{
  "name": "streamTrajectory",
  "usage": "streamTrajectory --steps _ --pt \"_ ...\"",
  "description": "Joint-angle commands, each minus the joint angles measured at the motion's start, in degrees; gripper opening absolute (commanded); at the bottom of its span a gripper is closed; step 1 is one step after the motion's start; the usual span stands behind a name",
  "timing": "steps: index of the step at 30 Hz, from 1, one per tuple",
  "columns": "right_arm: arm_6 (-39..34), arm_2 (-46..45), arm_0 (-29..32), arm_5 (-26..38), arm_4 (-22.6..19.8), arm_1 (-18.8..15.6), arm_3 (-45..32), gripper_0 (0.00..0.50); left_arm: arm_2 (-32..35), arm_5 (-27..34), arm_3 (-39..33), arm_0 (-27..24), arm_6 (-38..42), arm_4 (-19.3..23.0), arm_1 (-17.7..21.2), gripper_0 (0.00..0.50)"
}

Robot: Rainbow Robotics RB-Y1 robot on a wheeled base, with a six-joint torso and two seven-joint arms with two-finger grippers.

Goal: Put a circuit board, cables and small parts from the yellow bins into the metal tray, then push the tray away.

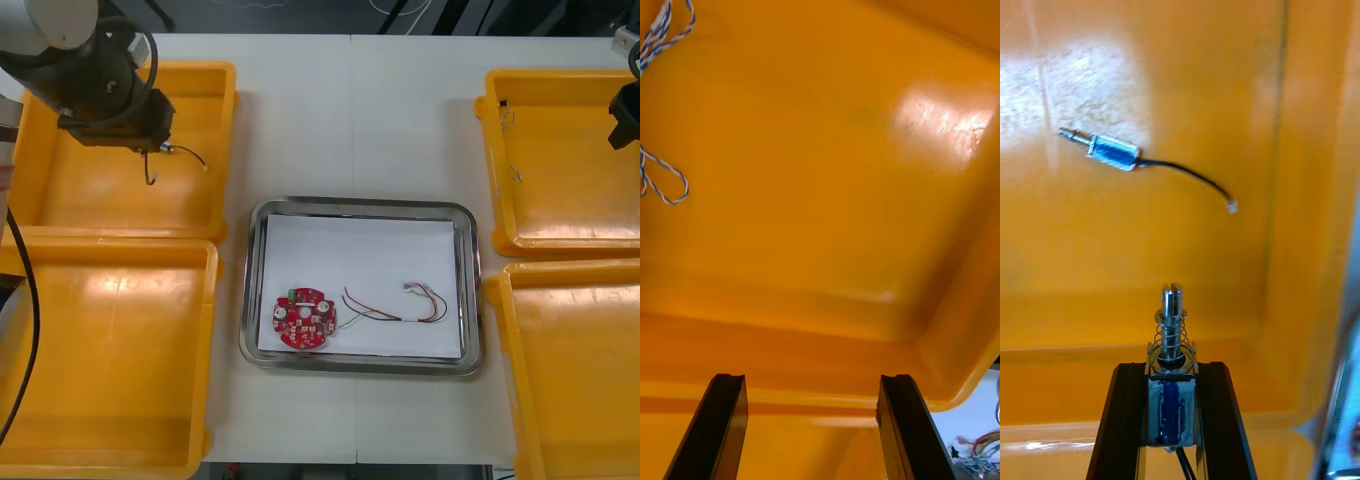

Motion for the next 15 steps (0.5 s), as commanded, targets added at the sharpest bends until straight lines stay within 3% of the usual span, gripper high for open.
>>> streamTrajectory --steps 1,11,15 --pt "-1.7 -4.4 -3.1 -2.1 1.7 1.6 1.1 0.500 -3.1 0.5 -7.3 1.5 10.3 0.0 -3.4 0.000" --pt "-0.6 -5.6 -2.9 -7.0 2.6 4.5 3.5 0.500 -11.7 0.5 -11.3 1.5 22.3 -2.4 -8.5 0.000" --pt "6.3 -3.7 -2.2 -9.1 2.3 5.2 3.7 0.500 -17.2 0.5 -11.5 1.1 27.8 -2.4 -9.9 0.000"
